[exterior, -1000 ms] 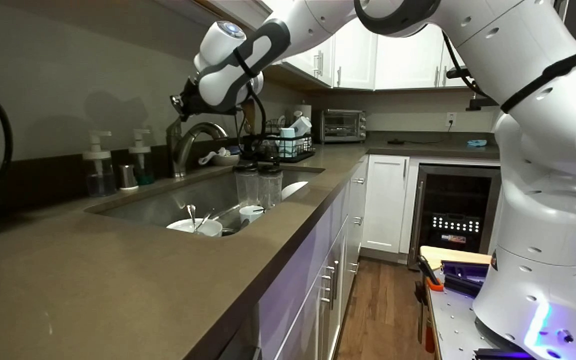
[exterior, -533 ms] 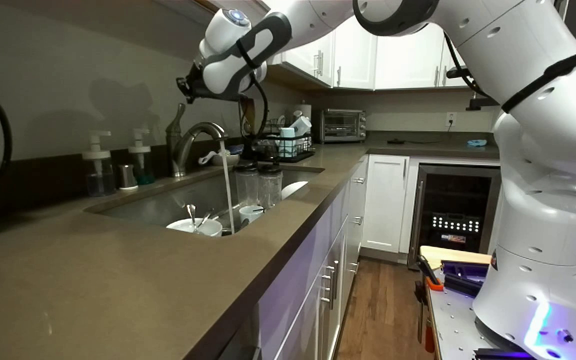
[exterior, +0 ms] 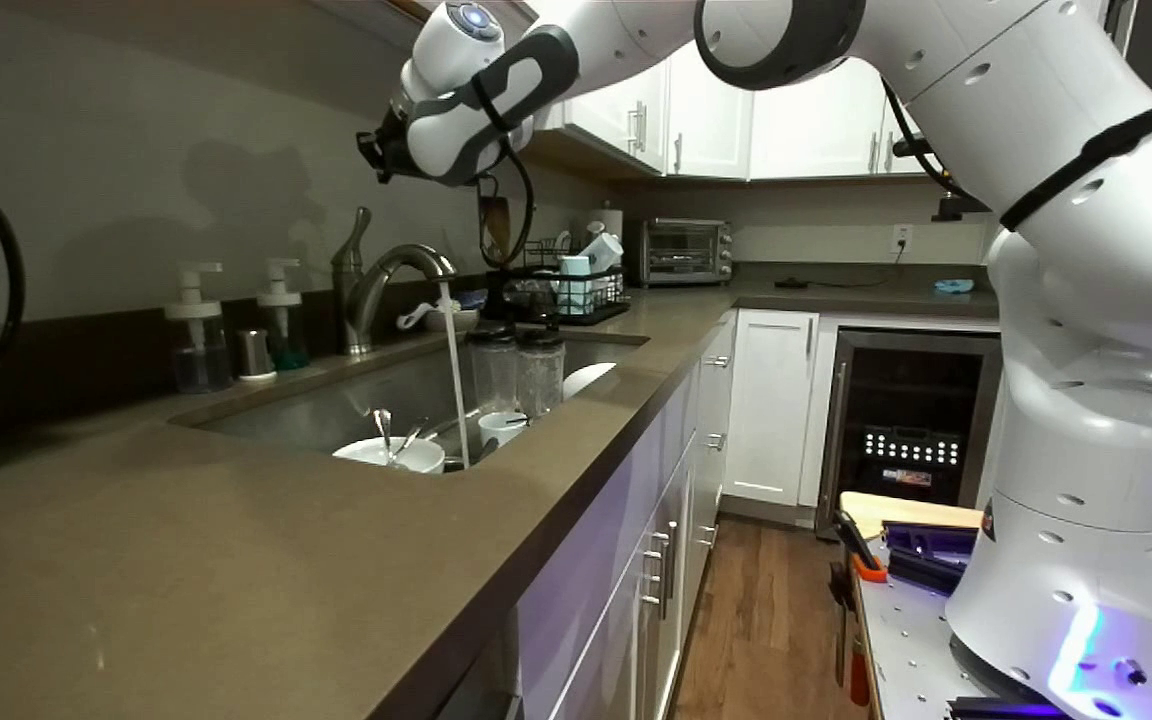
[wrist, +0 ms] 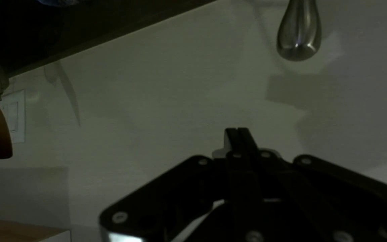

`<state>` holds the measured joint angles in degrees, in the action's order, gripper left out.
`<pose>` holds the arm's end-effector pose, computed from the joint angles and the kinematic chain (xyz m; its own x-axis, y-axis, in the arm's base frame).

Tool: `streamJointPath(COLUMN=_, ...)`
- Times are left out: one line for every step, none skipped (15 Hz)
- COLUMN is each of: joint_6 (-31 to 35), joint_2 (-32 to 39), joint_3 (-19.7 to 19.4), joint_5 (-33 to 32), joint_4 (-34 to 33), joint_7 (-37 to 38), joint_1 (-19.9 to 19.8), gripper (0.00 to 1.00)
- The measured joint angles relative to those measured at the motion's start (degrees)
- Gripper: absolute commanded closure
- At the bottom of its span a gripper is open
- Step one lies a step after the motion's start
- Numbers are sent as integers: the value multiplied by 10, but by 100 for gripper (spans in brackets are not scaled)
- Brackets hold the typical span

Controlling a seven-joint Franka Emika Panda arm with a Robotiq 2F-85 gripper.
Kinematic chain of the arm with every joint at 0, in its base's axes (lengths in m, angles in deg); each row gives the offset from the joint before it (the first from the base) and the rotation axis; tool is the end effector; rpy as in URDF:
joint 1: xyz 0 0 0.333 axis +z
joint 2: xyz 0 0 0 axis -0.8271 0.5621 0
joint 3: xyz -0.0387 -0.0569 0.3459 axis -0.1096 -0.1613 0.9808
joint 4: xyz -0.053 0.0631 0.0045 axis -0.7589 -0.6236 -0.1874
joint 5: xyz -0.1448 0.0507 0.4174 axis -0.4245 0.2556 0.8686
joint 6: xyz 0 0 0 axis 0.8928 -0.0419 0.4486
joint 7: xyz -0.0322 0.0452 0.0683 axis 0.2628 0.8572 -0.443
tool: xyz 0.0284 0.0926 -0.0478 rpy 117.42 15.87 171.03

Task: Push the tap lever up

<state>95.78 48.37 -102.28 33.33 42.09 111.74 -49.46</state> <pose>0.8280 -0.1728 0.5495 0.3337 -0.2778 0.9008 -0.4882 -0.8684 -0.0870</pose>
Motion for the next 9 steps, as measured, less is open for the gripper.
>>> streamJointPath(joint_6=0, joint_2=2, joint_3=-1, joint_5=0, joint_4=-2, joint_7=4, joint_1=0, gripper=97)
streamJointPath(joint_6=0, joint_2=3, joint_3=-2, joint_5=0, joint_4=-2, joint_7=6, joint_1=0, gripper=97)
streamJointPath(joint_6=0, joint_2=3, joint_3=-2, joint_5=0, joint_4=-2, joint_7=10, joint_1=0, gripper=97)
streamJointPath(joint_6=0, joint_2=3, joint_3=-2, joint_5=0, joint_4=-2, joint_7=12, joint_1=0, gripper=97)
streamJointPath(joint_6=0, joint_2=3, joint_3=-3, joint_5=0, joint_4=-2, joint_7=14, joint_1=0, gripper=97)
streamJointPath(joint_6=1, joint_2=3, joint_3=-4, joint_5=0, joint_4=-2, joint_7=16, joint_1=0, gripper=97)
streamJointPath(joint_6=2, joint_2=2, joint_3=-6, joint_5=0, joint_4=-1, joint_7=19, joint_1=0, gripper=97)
streamJointPath(joint_6=4, joint_2=1, joint_3=-8, joint_5=0, joint_4=0, joint_7=22, joint_1=0, gripper=97)
streamJointPath(joint_6=8, joint_2=-1, joint_3=-11, joint_5=0, joint_4=3, joint_7=25, joint_1=1, gripper=97)
